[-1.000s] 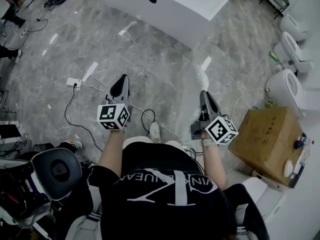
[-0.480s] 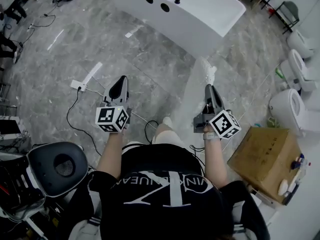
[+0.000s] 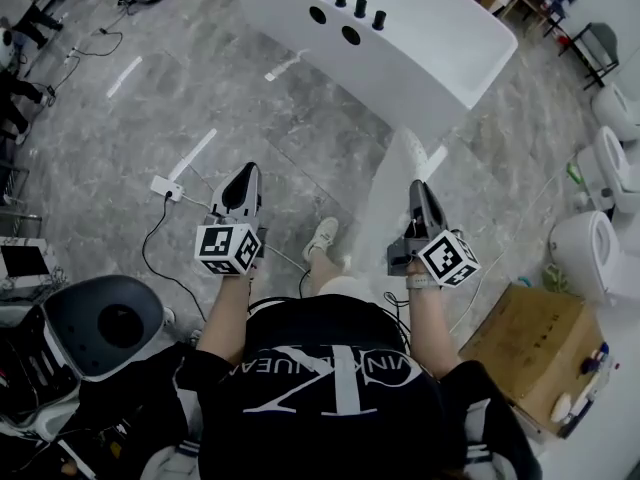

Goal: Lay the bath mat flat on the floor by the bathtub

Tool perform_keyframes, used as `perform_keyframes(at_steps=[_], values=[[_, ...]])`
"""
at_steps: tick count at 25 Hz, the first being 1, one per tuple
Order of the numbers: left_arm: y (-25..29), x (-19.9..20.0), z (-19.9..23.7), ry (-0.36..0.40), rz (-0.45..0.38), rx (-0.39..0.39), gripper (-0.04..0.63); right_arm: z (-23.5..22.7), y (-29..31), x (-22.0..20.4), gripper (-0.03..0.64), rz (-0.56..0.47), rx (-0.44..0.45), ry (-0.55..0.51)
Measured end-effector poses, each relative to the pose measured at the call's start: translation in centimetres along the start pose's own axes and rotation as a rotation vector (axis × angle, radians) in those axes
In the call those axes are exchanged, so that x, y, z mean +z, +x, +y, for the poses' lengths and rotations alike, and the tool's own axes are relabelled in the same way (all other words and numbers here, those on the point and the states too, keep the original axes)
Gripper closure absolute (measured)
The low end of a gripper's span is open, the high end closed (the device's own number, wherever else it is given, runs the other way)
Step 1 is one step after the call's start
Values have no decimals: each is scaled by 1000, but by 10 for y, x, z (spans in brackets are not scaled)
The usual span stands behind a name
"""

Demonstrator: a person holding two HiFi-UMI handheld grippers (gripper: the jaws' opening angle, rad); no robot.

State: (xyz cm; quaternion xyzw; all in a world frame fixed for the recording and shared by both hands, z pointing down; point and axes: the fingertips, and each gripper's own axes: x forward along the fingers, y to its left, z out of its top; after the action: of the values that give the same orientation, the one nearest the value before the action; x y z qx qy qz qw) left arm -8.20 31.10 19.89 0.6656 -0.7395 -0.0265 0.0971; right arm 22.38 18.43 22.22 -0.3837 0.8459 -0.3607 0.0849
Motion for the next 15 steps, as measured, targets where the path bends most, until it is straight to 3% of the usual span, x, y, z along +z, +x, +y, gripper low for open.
perform_keyframes(at_steps=[15], values=[[186, 1, 59, -33, 93, -48, 574, -26, 157, 4, 578, 80, -37, 15]])
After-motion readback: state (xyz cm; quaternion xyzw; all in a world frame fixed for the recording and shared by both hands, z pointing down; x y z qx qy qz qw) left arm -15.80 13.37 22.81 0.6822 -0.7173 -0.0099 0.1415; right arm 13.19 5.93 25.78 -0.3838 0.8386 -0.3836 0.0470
